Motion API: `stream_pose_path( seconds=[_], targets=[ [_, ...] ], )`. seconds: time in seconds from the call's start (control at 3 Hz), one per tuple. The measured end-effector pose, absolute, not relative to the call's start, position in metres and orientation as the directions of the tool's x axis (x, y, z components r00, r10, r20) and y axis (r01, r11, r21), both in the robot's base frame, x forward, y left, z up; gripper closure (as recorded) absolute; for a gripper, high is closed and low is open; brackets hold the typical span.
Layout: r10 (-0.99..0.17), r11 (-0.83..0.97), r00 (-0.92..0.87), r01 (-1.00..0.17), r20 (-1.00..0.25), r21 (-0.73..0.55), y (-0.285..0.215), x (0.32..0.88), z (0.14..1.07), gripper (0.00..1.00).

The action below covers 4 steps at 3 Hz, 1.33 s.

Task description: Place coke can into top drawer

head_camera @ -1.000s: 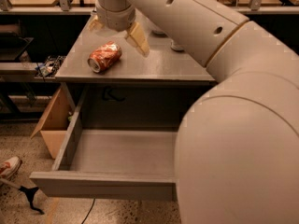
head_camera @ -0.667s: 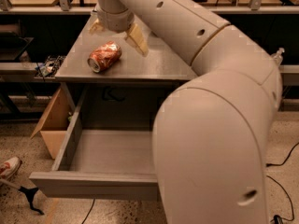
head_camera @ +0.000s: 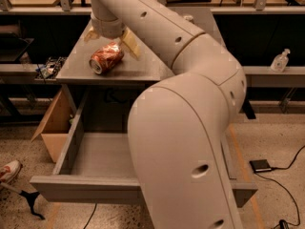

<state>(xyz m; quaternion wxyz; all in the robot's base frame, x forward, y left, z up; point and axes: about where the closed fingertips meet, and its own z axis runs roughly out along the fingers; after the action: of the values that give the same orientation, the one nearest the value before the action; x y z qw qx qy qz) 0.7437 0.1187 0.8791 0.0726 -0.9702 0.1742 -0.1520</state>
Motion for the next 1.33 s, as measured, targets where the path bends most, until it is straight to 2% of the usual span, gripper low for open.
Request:
stream_pose_path(
  seconds=[1.0,1.33],
  targets=[
    [-0.326,-0.941,0.914,-0.291,0.239,-0.172,0.147,0.761,0.847,0.00],
    [-0.322,-0.943,0.918,-0.288,0.232,-0.169,0.150,0.763,0.842,0.16]
  ],
)
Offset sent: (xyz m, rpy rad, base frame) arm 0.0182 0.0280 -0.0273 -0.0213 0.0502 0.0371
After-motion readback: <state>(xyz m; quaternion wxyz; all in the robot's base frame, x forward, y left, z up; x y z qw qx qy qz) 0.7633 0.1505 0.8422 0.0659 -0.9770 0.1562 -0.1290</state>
